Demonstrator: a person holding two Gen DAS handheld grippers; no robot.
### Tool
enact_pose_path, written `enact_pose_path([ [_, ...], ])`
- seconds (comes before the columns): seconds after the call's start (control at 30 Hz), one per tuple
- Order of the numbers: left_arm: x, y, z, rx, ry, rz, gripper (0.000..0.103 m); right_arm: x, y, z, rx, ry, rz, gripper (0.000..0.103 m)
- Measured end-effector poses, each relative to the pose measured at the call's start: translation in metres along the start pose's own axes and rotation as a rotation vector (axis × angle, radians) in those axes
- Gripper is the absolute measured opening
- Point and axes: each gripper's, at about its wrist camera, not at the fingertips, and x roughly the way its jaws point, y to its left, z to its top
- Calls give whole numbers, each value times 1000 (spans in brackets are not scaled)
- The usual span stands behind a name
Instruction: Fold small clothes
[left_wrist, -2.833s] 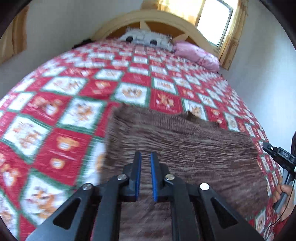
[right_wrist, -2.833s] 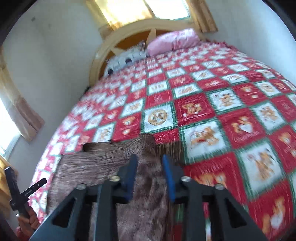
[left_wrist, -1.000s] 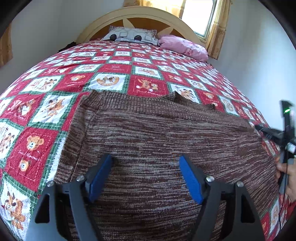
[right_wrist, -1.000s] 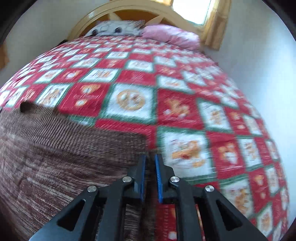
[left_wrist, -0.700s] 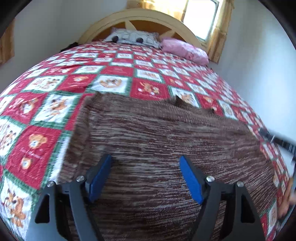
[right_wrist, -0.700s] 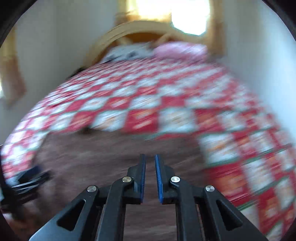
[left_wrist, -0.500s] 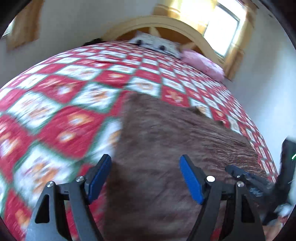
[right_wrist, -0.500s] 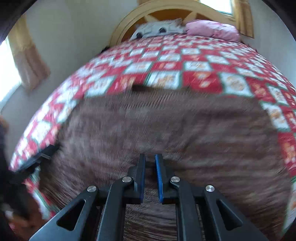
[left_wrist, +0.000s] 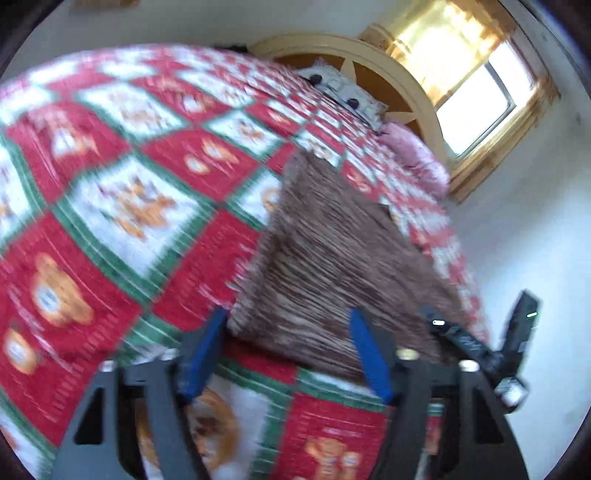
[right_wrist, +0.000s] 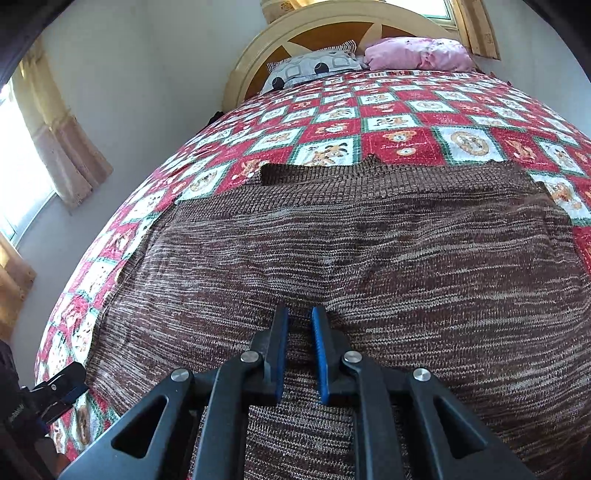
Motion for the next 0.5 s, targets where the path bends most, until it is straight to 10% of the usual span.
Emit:
enact_pose_path([
  [0.33,17,5,10,-101,-9,33,14,1,-2,1,5,-1,9,14],
  [0.5,8,-23,5,14,-57,-69,11,0,-6,1,28,6,23,14],
])
